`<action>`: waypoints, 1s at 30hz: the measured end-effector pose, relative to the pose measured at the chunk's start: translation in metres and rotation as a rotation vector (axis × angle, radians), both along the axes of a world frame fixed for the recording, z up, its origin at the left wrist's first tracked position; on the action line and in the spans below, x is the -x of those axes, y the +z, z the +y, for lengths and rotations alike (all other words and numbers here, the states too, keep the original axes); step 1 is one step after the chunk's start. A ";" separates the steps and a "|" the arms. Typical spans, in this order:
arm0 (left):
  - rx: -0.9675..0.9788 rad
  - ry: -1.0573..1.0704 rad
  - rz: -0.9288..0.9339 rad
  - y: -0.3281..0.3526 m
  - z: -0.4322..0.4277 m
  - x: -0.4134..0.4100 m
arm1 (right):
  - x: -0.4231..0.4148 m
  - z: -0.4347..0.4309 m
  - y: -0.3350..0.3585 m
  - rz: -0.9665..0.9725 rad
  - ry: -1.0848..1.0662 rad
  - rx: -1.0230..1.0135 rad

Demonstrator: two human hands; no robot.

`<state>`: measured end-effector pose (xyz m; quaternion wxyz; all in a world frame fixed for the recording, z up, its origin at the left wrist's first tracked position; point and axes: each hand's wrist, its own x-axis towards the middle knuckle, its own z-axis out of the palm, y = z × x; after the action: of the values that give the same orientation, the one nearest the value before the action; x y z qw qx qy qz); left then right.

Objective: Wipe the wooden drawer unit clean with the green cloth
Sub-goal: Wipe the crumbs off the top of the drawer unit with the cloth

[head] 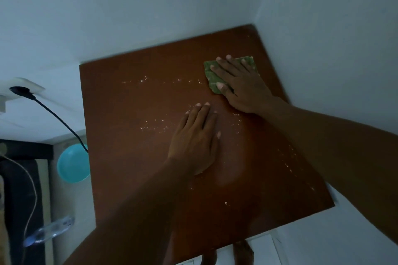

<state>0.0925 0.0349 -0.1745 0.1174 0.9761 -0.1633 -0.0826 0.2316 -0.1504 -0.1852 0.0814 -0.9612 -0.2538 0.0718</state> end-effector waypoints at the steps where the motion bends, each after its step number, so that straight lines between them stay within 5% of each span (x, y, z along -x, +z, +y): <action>1: -0.001 0.003 0.008 0.001 -0.001 0.002 | 0.006 -0.003 -0.001 0.001 0.005 0.002; 17: -0.018 0.082 0.089 0.009 -0.050 0.104 | 0.178 -0.091 -0.005 -0.049 0.001 -0.027; 30: -0.008 0.229 0.149 0.008 -0.109 0.226 | 0.321 -0.139 -0.016 -0.083 -0.078 -0.322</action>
<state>-0.1335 -0.0740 -0.1664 0.1341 0.9799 -0.0414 -0.1415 -0.0891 -0.2897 -0.2016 0.2268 -0.9469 -0.2276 -0.0128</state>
